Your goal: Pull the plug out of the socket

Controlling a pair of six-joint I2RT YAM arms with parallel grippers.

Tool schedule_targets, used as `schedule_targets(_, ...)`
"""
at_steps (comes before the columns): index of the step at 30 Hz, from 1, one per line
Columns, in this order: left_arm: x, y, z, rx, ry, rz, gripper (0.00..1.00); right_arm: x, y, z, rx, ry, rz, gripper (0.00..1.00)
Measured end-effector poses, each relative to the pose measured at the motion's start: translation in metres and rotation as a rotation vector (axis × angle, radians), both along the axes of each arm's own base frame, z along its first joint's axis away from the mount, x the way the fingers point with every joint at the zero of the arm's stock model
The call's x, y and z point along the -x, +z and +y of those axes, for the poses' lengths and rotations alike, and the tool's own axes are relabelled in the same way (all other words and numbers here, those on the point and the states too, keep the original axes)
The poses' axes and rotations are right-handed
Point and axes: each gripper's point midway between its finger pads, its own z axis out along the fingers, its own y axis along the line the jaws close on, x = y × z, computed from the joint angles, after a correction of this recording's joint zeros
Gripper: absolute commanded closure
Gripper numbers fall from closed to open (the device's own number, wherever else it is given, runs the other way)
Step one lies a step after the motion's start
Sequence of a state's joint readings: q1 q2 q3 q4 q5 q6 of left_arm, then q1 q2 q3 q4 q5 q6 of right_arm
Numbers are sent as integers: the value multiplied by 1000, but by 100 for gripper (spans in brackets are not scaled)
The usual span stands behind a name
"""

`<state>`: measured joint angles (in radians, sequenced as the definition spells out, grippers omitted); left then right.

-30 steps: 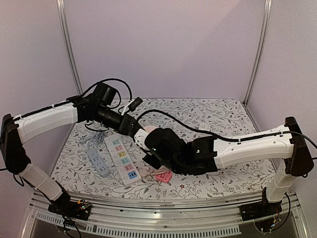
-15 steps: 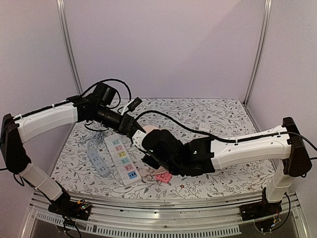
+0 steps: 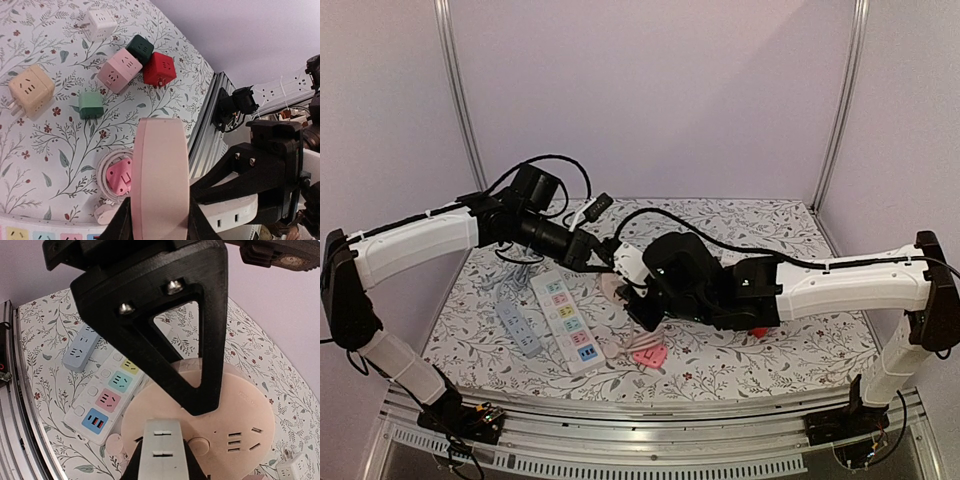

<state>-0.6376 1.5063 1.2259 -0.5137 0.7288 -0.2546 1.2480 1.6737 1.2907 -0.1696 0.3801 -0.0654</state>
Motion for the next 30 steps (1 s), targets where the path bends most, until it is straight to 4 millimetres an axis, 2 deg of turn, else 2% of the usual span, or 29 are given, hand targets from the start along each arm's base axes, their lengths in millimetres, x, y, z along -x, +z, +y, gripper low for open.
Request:
schedule_targets(8,-2,-1,2,-4,9,5,100,2,0,0,5,-3,-13,100)
schedule_targets(18,-1,3,5,25,11,54,100,13,6,2,86,-31,-168,100)
schedule_targets(30,-2,4,8,38,20,88,100,13,8,5,154,-54,-262,100)
